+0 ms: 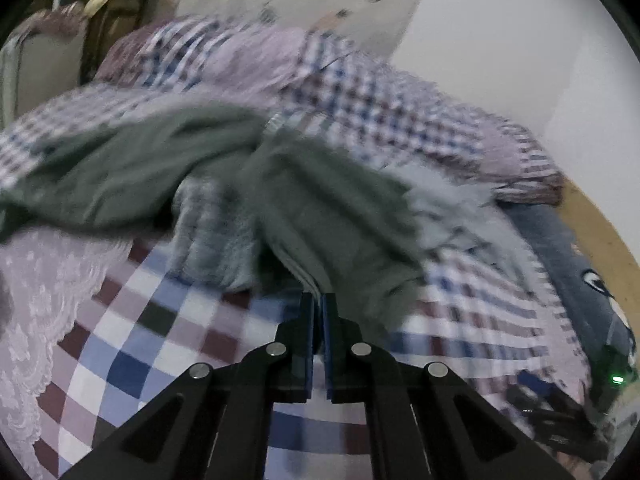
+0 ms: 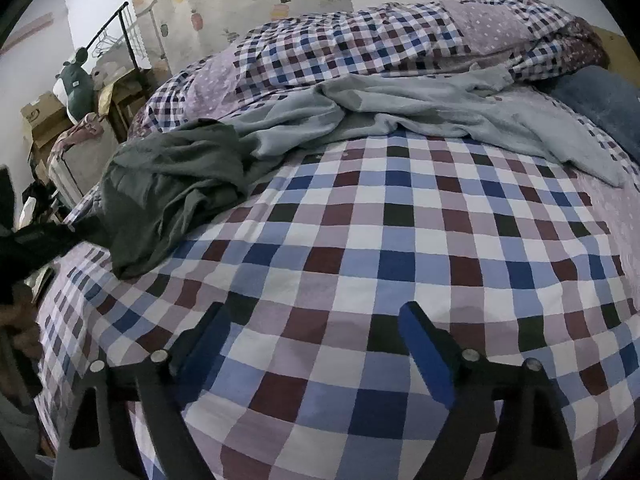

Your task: Fold clothes

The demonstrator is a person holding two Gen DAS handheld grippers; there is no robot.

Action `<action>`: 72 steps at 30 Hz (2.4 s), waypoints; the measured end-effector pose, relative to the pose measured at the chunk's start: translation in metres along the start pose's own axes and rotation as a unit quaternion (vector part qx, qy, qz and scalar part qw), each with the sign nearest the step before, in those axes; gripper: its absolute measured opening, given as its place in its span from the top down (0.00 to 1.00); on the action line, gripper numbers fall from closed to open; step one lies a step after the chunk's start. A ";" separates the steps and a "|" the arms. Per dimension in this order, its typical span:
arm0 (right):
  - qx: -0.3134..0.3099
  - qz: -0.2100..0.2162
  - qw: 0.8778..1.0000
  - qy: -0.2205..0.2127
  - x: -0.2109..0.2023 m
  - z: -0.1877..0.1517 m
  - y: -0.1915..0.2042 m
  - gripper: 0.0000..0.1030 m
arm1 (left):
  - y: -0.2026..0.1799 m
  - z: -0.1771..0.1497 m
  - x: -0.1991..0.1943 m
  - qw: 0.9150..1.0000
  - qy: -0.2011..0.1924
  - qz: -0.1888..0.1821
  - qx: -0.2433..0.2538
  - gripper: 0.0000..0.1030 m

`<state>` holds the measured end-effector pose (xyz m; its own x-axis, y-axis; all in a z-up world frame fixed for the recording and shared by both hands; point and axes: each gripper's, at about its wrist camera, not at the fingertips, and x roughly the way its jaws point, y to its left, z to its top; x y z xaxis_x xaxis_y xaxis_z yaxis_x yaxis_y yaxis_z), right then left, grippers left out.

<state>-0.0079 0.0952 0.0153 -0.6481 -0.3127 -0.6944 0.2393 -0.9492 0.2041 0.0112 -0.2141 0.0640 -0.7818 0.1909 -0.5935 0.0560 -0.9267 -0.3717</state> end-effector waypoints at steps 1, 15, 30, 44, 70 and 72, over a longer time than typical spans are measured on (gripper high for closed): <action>-0.001 0.001 1.000 -0.001 -0.001 0.000 0.001 0.15 | -0.003 0.002 -0.006 1.000 -0.007 -0.009 -0.001 0.99; -0.042 0.068 0.996 -0.025 -0.009 0.001 0.038 0.18 | -0.037 -0.011 -0.030 0.993 -0.011 -0.113 0.013 1.00; -0.021 0.184 0.983 -0.004 -0.004 -0.005 0.059 0.18 | -0.038 -0.028 -0.029 0.947 0.071 -0.308 -0.059 1.00; 0.201 0.370 0.906 0.039 0.026 -0.009 0.026 0.37 | -0.032 -0.038 -0.024 0.909 0.099 -0.388 -0.119 1.00; 0.210 0.302 0.929 0.049 0.042 -0.005 0.026 0.91 | 0.040 -0.039 -0.013 0.966 0.043 -0.157 -0.201 0.28; 0.203 0.302 0.930 0.044 0.036 -0.007 0.025 0.77 | 0.046 -0.041 -0.009 0.967 0.046 -0.139 -0.208 0.28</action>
<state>-0.0203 0.0607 -0.0099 -0.4179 -0.8058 -0.4197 0.2353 -0.5422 0.8066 0.0460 -0.2456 0.0231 -0.7447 0.4603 -0.4833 0.1119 -0.6278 -0.7703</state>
